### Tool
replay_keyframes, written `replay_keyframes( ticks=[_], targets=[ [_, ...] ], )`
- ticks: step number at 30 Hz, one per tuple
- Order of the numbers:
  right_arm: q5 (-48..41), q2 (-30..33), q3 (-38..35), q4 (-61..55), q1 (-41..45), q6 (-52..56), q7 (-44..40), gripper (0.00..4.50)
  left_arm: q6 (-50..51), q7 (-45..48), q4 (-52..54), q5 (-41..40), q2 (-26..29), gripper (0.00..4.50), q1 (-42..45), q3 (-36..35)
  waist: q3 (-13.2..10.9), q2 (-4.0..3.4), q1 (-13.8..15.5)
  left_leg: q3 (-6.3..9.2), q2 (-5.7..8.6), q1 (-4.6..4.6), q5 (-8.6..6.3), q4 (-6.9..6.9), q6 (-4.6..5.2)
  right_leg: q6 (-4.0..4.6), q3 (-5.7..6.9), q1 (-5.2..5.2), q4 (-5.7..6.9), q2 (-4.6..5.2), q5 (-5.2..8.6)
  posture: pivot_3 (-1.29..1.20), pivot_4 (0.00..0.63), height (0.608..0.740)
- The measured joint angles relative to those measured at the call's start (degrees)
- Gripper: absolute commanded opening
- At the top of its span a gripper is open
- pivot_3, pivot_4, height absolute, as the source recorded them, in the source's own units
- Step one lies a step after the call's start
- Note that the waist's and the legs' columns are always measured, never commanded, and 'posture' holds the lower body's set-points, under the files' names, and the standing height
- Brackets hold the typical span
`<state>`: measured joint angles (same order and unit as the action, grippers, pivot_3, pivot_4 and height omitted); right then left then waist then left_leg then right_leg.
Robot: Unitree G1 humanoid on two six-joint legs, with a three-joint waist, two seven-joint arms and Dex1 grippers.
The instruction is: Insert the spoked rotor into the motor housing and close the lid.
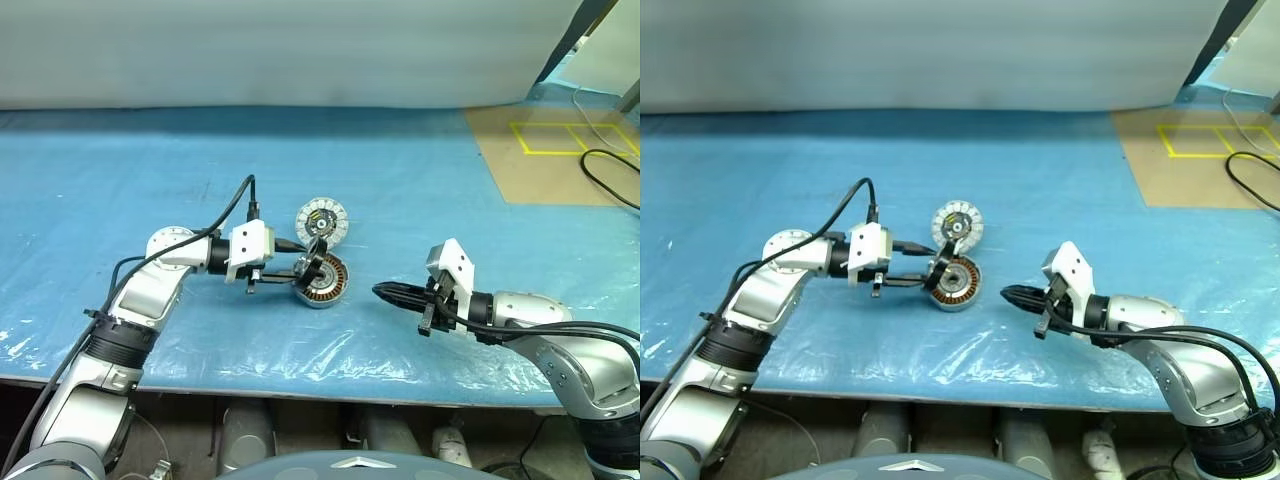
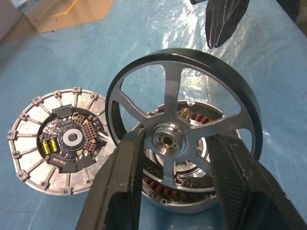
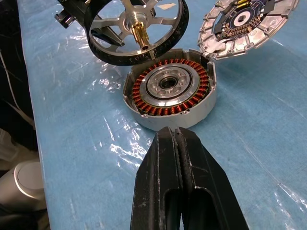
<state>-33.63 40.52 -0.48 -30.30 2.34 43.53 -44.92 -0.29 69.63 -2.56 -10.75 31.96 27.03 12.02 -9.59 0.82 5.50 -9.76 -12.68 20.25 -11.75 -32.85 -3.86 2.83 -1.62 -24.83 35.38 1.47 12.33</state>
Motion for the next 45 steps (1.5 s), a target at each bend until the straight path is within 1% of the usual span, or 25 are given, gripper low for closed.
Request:
replay_keyframes(
  ticks=[7, 35, 37, 38, 41, 45],
  targets=[
    [-0.1, 0.0, 0.0, -0.1, -0.6, 0.0, 0.3, 0.0, -1.3, 0.6, -1.7, 2.1, 0.2, 1.71, 1.0, 1.6, 0.0, 0.0, 0.0, 0.0, 0.0, 0.0, 0.0, 0.0, 0.0, 0.0, 0.0, 0.0, 0.0, 0.0, 0.0, 0.0, 0.15, 0.74],
    [0.4, -0.5, 1.2, -1.1, 1.1, 0.6, 3.3, 0.0, -5.4, 1.0, -6.0, 5.9, 0.4, 1.71, 3.7, 2.9, 0.0, -0.01, 0.0, 0.0, 0.01, -0.07, 0.0, -0.01, 0.0, 0.0, -0.01, 0.1, 0.03, 0.01, 0.0, 0.0, 0.15, 0.74],
    [0.3, -0.5, 1.2, -1.1, 1.2, 0.7, 3.5, 0.0, -4.9, 1.3, -6.1, 5.7, 0.3, 2.37, 4.1, 3.2, 0.0, -0.01, 0.0, 0.0, 0.01, -0.08, 0.0, -0.01, 0.0, 0.0, 0.0, 0.11, 0.04, 0.01, 0.0, 0.0, 0.15, 0.74],
    [0.2, -0.5, 1.2, -1.1, 1.3, 0.8, 3.6, 0.0, -5.8, 0.8, -6.5, 6.3, 0.2, 2.55, 4.4, 3.4, 0.0, -0.01, 0.0, 0.0, 0.01, -0.08, 0.0, -0.02, 0.0, 0.0, -0.01, 0.11, 0.04, 0.01, 0.0, 0.0, 0.15, 0.74],
    [-0.2, -0.5, 1.2, -1.1, 1.8, 1.3, 3.6, 0.0, -7.9, -1.6, -8.8, 8.2, -1.0, 3.54, 5.5, 3.4, 0.0, -0.01, 0.0, 0.03, 0.0, -0.05, 0.0, -0.06, 0.0, -0.01, 0.0, 0.11, 0.05, 0.0, -0.01, 0.0, 0.15, 0.74],
    [-0.3, -0.5, 1.2, -1.1, 2.4, 2.0, 3.7, 0.0, -6.0, -0.8, -8.1, 6.4, -1.0, 3.54, 5.8, 3.3, 0.0, -0.01, 0.0, 0.02, 0.01, -0.05, 0.0, -0.04, -0.01, 0.0, 0.0, 0.1, 0.05, 0.0, 0.0, 0.0, 0.15, 0.74]
  ],
)
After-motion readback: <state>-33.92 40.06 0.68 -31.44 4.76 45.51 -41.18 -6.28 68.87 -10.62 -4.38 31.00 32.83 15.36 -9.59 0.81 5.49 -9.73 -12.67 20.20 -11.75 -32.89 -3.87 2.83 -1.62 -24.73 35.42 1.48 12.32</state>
